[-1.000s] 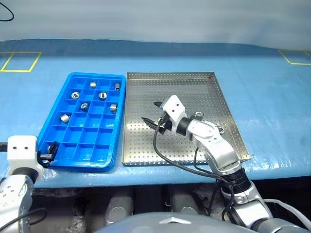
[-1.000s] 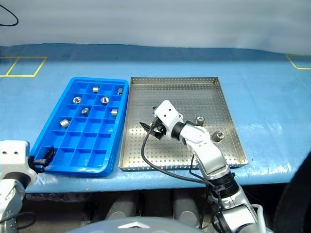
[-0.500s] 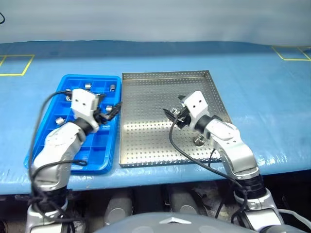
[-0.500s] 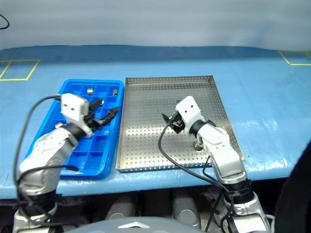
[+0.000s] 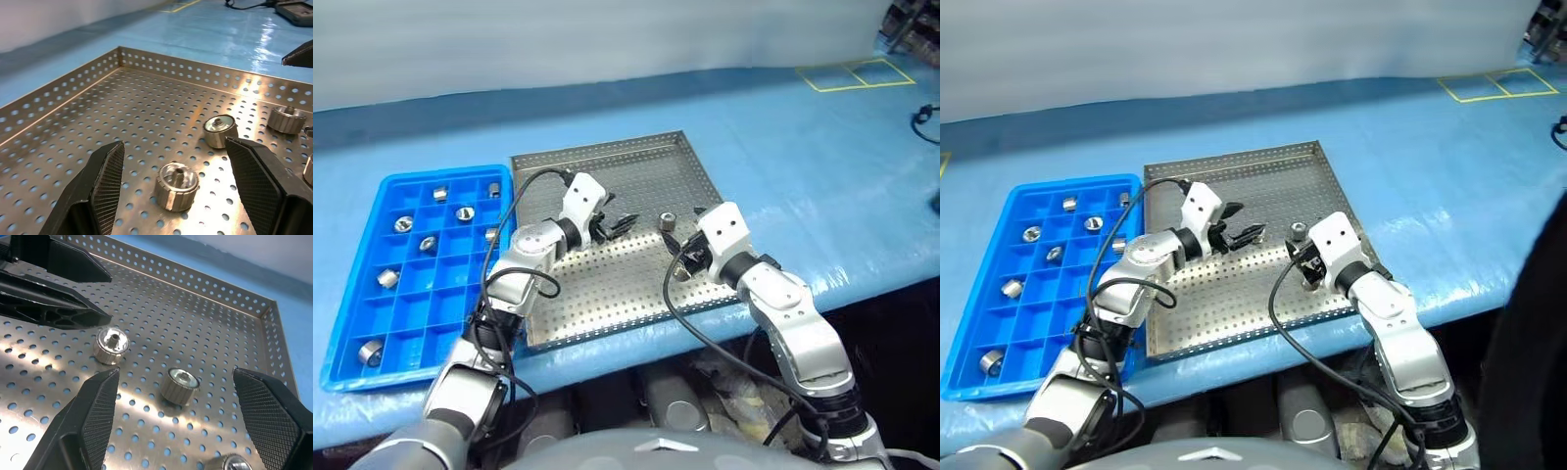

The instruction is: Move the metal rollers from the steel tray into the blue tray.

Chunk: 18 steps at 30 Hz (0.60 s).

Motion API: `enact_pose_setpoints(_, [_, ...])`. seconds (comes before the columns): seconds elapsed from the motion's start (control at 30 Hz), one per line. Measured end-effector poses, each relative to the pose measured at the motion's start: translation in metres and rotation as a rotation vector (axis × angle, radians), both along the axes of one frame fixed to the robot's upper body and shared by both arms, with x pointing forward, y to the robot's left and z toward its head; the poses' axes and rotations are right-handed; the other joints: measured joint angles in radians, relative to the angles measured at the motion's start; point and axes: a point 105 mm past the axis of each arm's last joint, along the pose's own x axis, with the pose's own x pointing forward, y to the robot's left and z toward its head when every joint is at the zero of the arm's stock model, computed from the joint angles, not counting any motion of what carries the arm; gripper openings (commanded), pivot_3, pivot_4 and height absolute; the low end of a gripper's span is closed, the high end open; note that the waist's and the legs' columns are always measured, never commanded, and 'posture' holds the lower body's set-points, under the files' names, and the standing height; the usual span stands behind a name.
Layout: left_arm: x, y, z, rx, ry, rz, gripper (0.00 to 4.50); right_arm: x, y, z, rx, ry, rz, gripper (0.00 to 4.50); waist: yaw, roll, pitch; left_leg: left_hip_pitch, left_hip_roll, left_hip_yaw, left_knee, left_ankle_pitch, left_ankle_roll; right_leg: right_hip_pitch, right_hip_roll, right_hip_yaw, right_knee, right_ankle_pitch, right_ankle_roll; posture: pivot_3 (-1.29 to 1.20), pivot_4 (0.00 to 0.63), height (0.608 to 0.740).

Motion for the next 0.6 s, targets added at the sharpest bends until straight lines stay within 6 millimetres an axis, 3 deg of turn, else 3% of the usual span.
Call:
enact_pose_setpoints(0.3, [0.012, 0.000, -0.031, 0.119, 0.054, 0.035, 3.55, -0.002, 0.001, 0.006, 0.009, -0.025, -0.011, 3.90, -0.072, 0.000, 0.000, 0.000, 0.000, 0.001, 0.000, 0.000, 0.001, 0.000, 0.000, 0.003, 0.000, -0.001, 0.005, -0.41, 0.150, 0.740])
enact_pose_setpoints(0.6, [0.022, 0.001, -0.038, 0.137, 0.039, 0.115, 3.55, -0.001, 0.002, 0.005, 0.016, -0.022, -0.011, 3.90, -0.076, 0.000, 0.000, 0.001, 0.000, 0.001, 0.000, -0.001, 0.001, 0.000, 0.000, 0.004, 0.000, -0.001, 0.005, -0.39, 0.150, 0.740])
